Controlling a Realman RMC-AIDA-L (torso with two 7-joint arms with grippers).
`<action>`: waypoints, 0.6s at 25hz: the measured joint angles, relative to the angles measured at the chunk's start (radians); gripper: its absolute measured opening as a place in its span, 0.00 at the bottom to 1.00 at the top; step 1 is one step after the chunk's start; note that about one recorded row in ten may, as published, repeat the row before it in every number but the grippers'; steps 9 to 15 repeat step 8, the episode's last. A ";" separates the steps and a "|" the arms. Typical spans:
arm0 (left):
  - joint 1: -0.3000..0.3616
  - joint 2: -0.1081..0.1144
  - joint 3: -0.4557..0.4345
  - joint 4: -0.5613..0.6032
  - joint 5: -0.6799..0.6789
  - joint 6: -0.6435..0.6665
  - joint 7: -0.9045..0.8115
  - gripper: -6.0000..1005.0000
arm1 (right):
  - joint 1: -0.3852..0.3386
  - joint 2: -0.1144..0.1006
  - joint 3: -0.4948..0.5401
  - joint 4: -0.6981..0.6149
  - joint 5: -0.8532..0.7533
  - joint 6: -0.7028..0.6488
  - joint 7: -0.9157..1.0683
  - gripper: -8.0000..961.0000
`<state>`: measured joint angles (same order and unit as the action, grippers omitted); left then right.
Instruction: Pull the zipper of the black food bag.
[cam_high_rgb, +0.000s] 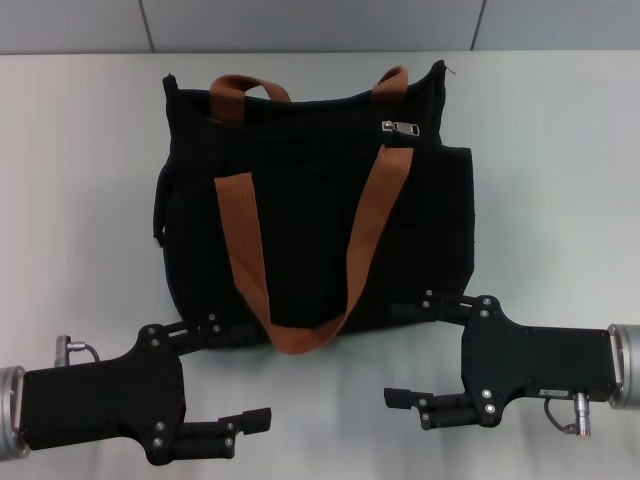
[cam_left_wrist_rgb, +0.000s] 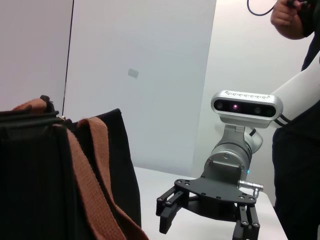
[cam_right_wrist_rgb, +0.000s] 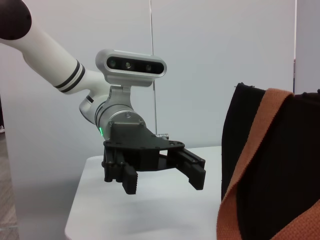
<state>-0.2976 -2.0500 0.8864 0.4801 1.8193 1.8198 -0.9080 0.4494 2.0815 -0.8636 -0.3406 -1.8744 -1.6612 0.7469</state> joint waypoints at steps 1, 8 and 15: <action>0.000 0.000 0.000 0.000 0.000 -0.001 0.000 0.81 | 0.000 0.000 0.000 0.000 0.000 0.000 0.000 0.87; 0.000 -0.001 0.000 0.000 0.000 -0.002 0.000 0.81 | 0.000 0.000 -0.001 0.000 0.000 0.000 0.000 0.87; 0.000 -0.001 0.000 0.000 0.000 -0.002 0.000 0.81 | 0.000 0.000 -0.001 0.000 0.000 0.000 0.000 0.87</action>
